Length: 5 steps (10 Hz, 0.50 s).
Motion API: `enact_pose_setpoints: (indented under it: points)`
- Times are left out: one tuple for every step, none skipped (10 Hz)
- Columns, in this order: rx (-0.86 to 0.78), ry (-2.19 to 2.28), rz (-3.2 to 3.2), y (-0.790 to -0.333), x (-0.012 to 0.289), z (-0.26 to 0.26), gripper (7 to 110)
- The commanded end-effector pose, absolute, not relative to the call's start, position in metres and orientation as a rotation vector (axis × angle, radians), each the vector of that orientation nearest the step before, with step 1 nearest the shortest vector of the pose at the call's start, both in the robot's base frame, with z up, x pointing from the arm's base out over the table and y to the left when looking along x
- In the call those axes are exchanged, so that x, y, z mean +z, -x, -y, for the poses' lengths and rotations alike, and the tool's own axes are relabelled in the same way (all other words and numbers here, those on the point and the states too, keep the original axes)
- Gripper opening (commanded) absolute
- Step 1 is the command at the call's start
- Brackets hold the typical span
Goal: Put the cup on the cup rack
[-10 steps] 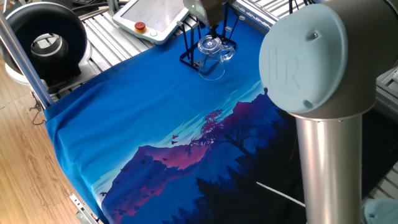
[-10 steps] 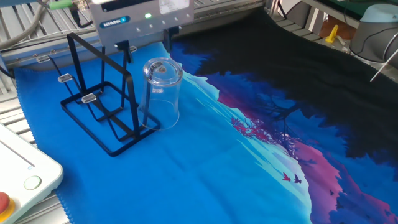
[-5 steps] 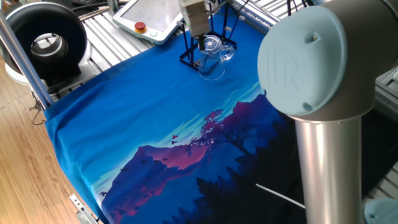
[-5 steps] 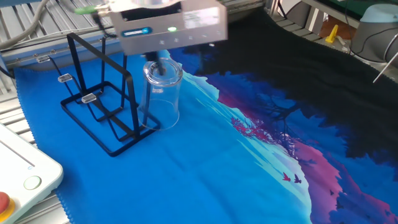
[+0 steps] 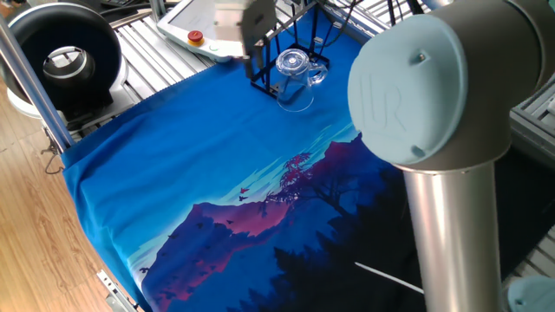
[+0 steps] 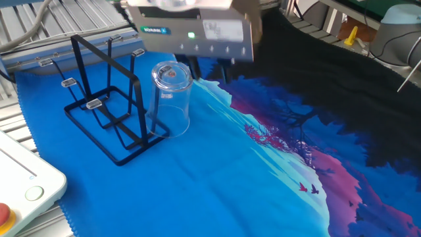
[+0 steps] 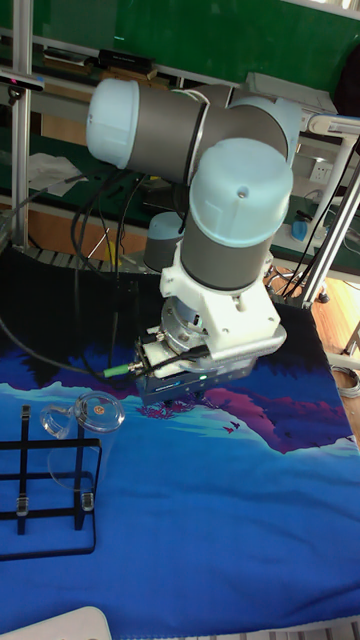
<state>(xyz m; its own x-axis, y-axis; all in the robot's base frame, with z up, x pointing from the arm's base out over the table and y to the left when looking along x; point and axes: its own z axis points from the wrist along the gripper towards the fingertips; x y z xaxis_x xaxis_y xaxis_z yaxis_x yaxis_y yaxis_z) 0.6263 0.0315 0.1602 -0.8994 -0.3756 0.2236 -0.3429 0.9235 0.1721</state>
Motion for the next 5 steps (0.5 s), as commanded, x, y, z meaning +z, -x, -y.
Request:
enact_pose_setpoints:
  points:
    - [-0.272,-0.228,2.906,-0.633,0.163,-0.052,7]
    - [-0.274,-0.245,2.915,-0.636,0.158,-0.048,7]
    - [-0.303,-0.226,2.923,-0.639,0.153,-0.053,7]
    - [-0.289,-0.193,2.96,-0.646,0.147,-0.053,7]
    - [-0.264,-0.176,2.995,-0.652,0.143,-0.05,7]
